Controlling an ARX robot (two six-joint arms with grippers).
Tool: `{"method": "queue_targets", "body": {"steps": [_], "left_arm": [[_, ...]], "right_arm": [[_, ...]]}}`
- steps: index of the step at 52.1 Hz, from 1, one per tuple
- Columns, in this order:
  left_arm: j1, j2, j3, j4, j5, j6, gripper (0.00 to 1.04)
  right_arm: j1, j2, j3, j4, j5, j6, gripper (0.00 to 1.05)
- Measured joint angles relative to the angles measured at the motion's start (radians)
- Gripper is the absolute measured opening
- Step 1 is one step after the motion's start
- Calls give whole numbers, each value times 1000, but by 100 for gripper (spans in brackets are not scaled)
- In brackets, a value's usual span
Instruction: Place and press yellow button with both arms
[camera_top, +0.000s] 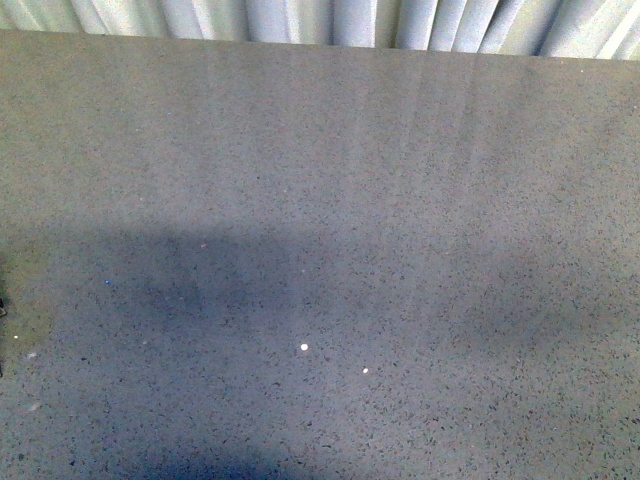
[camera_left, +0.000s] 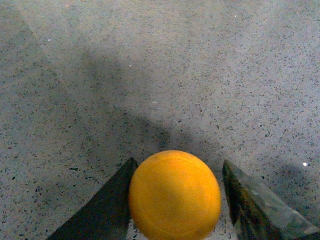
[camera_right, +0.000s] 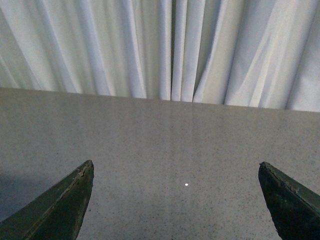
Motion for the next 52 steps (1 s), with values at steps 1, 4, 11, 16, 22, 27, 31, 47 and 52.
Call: {"method": "queue_targets", "body": {"steps": [1,4,11,16,22,27,31,47,52], "left_arm": [[0,0,0,0,0,0,47],[-1,1,1,4,2,0,38],[-6,7,1,13,4,0,35],[-10,8,1,15,5,-1,35],[-13,0,-1,14,16,-2,35],[-13,-52,-5,-18,24,-6,35],[-14,-111,-5,-57,27,-10,34],[-212,-300,61,-203,-48,-73,34],[-379,-290,83,-203,-110,-106,34]], "right_arm": [[0,0,0,0,0,0,96],[0,0,0,0,0,0,96],[0,0,0,0,0,0,96],[0,0,0,0,0,0,96],[0,0,0,0,0,0,96],[0,0,0,0,0,0,96],[0,0,0,0,0,0,96],[0,0,0,0,0,0,96],[0,0,0,0,0,0,96]]}}
